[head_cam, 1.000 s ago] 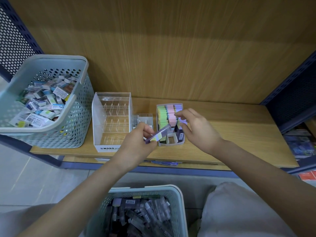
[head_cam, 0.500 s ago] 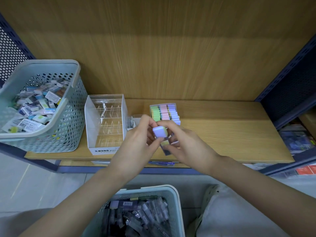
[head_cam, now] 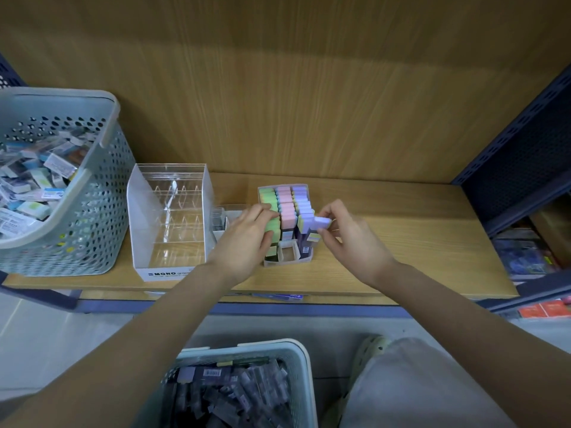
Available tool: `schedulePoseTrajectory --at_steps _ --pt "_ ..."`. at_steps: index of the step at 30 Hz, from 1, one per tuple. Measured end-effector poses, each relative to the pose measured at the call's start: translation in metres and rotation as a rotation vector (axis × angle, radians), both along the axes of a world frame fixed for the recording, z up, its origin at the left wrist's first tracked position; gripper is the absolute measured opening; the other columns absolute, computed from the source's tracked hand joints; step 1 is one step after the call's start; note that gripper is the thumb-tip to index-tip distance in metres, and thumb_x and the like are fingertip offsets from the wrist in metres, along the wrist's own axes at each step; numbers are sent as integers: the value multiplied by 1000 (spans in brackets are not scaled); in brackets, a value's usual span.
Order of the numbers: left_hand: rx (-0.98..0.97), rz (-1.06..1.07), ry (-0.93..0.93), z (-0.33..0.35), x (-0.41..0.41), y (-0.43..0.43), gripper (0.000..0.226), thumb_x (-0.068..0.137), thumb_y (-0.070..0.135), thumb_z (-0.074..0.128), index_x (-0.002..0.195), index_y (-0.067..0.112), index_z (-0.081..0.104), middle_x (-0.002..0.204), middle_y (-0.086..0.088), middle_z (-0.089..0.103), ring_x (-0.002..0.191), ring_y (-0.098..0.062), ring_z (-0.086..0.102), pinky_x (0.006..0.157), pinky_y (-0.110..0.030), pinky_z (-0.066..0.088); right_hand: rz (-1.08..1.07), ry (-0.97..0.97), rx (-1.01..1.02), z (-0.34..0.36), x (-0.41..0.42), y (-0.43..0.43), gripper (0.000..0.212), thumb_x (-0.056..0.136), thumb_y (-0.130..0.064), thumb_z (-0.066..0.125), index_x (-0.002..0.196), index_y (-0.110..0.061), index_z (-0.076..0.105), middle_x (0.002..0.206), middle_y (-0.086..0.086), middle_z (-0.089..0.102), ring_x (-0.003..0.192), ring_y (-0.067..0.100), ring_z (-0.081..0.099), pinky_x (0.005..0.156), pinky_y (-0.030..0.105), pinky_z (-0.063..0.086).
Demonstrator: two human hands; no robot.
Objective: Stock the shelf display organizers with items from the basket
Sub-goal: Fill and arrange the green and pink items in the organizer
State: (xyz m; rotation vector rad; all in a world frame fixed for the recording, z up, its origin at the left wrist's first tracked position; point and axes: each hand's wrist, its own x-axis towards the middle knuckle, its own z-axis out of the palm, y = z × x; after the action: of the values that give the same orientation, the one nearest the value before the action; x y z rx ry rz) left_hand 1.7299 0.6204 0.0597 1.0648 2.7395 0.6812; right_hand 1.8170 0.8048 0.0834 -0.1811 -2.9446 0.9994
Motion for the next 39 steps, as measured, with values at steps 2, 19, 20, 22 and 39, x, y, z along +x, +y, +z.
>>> schedulePoseTrajectory --at_steps 2,19,20,22,39 --pt "24 12 -21 -3 1 0 37 98 13 43 136 12 44 142 -2 38 128 -19 40 106 -28 29 23 -30 30 -8 -3 2 17 95 -16 47 101 -27 35 91 6 64 84 28 63 74 47 51" --pt "5 20 -7 -10 4 4 41 98 10 41 139 14 37 148 -1 28 136 -18 27 111 -28 23 59 -37 180 -3 -27 -2 19 94 -6 48 111 -15 48 93 -2 52 77 18 51 73 38 48" --pt "1 18 -4 -10 3 4 41 98 10 41 139 14 37 147 -1 28 136 -18 27 111 -29 24 62 -48 201 -2 -28 -1 21 95 -5 46 113 -16 48 93 -4 49 76 13 47 72 35 47" --pt "-6 17 1 -10 3 4 41 98 10 41 139 13 37 147 -1 29 136 -19 28 111 -31 25 68 -63 225 -2 -27 1 25 94 -3 46 115 -16 49 96 -5 48 75 11 45 69 33 45" --pt "-49 5 66 -7 2 5 41 98 10 42 138 15 38 142 -1 35 129 -21 35 106 -33 30 156 38 866 -11 -21 -4 43 43 -8 88 77 -18 62 74 -3 56 60 15 56 43 22 22"
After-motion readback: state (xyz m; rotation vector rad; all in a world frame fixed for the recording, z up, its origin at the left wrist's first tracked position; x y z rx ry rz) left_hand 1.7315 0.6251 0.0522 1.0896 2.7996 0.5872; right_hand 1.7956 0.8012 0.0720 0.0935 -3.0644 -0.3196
